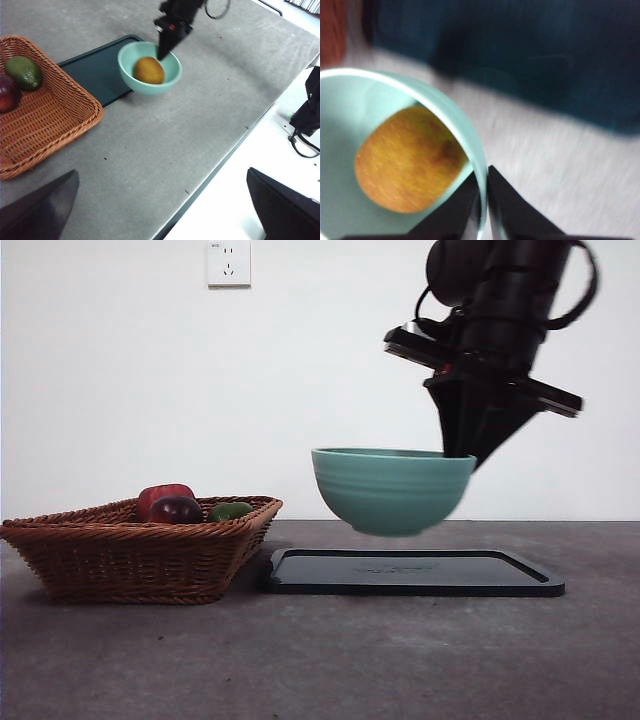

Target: Pick up the wifruite, put it on the bowl, pick up the plate, put it on desk

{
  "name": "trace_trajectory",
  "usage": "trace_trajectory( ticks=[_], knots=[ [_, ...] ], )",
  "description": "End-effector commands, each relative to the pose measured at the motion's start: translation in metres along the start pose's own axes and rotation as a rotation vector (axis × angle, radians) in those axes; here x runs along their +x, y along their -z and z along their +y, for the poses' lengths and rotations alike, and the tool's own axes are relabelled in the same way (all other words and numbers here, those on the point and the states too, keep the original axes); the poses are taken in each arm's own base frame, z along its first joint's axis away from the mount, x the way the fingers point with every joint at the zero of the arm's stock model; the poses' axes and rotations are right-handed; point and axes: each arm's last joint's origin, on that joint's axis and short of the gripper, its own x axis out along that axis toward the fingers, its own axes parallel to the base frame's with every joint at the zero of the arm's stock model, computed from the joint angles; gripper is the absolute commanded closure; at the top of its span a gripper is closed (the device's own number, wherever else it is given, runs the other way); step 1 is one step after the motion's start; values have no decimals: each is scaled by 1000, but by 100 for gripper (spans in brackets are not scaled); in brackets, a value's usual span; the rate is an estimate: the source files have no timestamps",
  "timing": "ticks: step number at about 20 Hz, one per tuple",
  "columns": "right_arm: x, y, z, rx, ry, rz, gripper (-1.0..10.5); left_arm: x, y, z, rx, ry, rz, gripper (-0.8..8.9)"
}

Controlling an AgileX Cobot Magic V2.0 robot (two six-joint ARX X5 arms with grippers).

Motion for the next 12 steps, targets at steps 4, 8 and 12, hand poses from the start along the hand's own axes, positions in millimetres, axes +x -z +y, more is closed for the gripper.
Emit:
trace_trajectory(
  ticks=[4, 8, 12],
  knots=[
    [15, -57, -7, -27, 14, 10, 937, -2, -2, -1, 16, 15, -15, 188],
    [42, -85, -19, -22, 26, 53, 937, -2, -2, -1, 16, 15, -15, 188],
    [60, -100, -34, -2, 33, 62, 937, -2, -2, -1, 16, 15, -15, 188]
  ],
)
